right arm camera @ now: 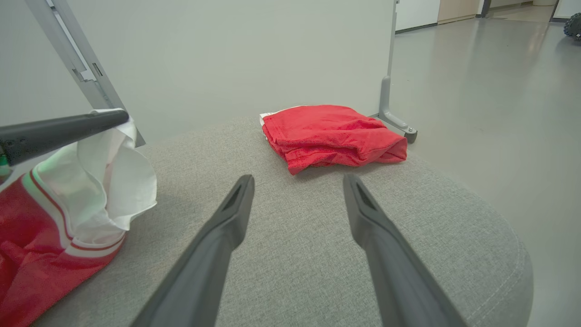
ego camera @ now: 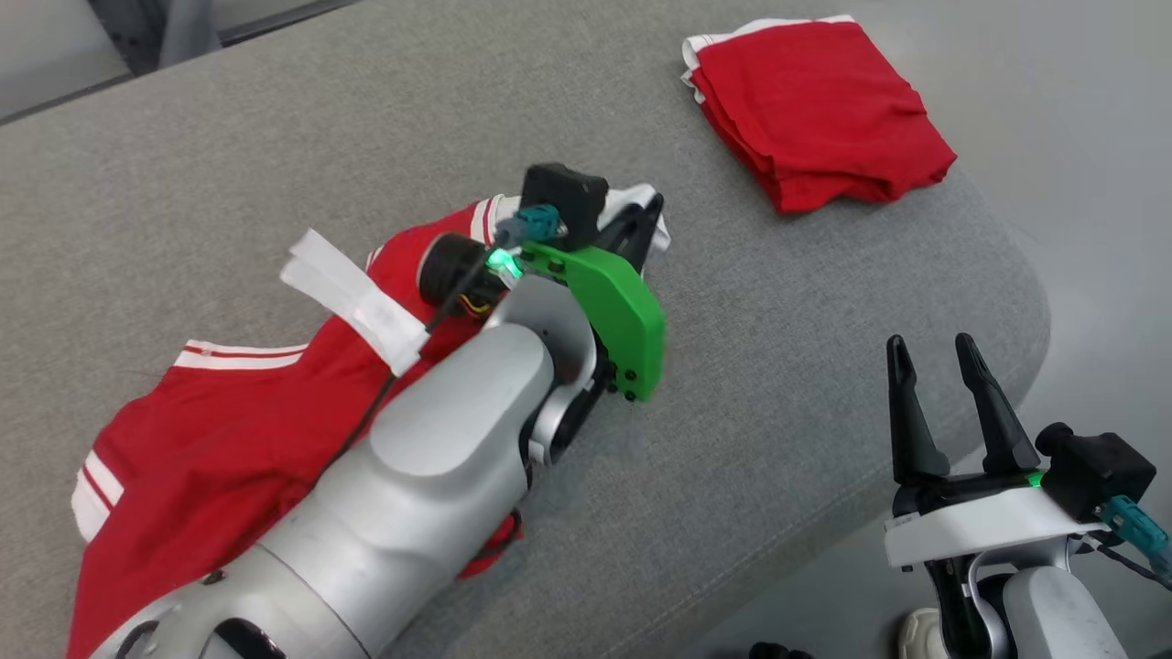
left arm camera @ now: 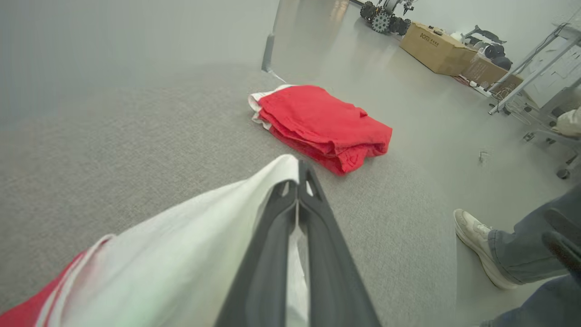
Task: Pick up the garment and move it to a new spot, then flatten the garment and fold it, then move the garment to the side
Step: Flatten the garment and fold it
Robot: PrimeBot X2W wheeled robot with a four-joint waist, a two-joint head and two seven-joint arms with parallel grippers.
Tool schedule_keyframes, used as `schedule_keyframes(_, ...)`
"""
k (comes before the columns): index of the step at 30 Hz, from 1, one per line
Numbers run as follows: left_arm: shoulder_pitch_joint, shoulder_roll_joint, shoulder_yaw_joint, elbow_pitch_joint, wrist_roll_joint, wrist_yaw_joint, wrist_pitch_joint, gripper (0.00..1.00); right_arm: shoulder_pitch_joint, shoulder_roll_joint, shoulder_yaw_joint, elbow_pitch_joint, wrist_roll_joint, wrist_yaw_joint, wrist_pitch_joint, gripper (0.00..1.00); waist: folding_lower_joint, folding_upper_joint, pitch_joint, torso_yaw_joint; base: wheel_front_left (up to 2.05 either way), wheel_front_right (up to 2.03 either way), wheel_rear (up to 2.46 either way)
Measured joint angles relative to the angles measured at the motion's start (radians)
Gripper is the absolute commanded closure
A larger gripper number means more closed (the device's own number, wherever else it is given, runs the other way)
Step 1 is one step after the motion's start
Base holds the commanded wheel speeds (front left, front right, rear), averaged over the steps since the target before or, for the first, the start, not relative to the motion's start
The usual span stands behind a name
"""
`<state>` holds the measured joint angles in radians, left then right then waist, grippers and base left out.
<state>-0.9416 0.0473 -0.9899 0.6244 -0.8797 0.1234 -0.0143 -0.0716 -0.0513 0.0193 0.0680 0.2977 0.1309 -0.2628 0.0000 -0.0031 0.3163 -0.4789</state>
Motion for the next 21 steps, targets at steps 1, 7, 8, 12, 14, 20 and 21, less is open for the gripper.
schedule_keyframes(1, 0.008, -0.001, -0.032, -0.002, -0.011, -0.001, -0.008, 0.77, 0.000, 0.000, 0.001, 0.000, 0.000, 0.000, 0.000, 0.00, 0.0000, 0.0000, 0.014, -0.010, 0.00, 0.00, 0.00)
schedule_keyframes(7, 0.029, 0.001, -0.176, -0.058, -0.113, -0.008, -0.019, 0.00, -0.014, 0.001, -0.008, 0.006, -0.008, 0.000, 0.000, 0.00, 0.0000, 0.0000, 0.072, -0.043, 0.00, 0.00, 0.00)
schedule_keyframes(8, 0.029, 0.001, -0.185, -0.077, -0.135, -0.007, -0.025, 0.00, -0.017, 0.001, -0.012, 0.004, -0.015, 0.000, 0.000, 0.00, 0.0000, 0.0000, 0.074, -0.041, 0.00, 0.00, 0.00)
schedule_keyframes(12, 0.028, 0.001, -0.226, -0.151, -0.199, 0.001, -0.037, 0.00, -0.015, 0.001, -0.033, -0.003, -0.049, 0.000, 0.000, 0.00, 0.0000, 0.0000, 0.073, -0.021, 0.00, 0.00, 0.00)
schedule_keyframes(14, 0.031, 0.002, -0.241, -0.181, -0.217, 0.000, -0.041, 0.00, -0.014, 0.003, -0.038, -0.008, -0.067, 0.000, 0.000, 0.00, 0.0000, 0.0000, 0.067, -0.005, 0.00, 0.00, 0.00)
schedule_keyframes(20, 0.113, 0.022, -0.272, -0.272, -0.207, -0.002, -0.053, 0.00, 0.020, 0.003, -0.074, -0.035, -0.125, 0.000, 0.000, 0.00, 0.0000, 0.0000, 0.028, 0.061, 0.00, 0.00, 0.00)
schedule_keyframes(21, 0.126, 0.045, -0.271, -0.292, -0.185, 0.015, -0.078, 0.00, 0.026, 0.003, -0.076, -0.040, -0.132, 0.000, 0.000, 0.00, 0.0000, 0.0000, 0.019, 0.075, 0.00, 0.00, 0.00)
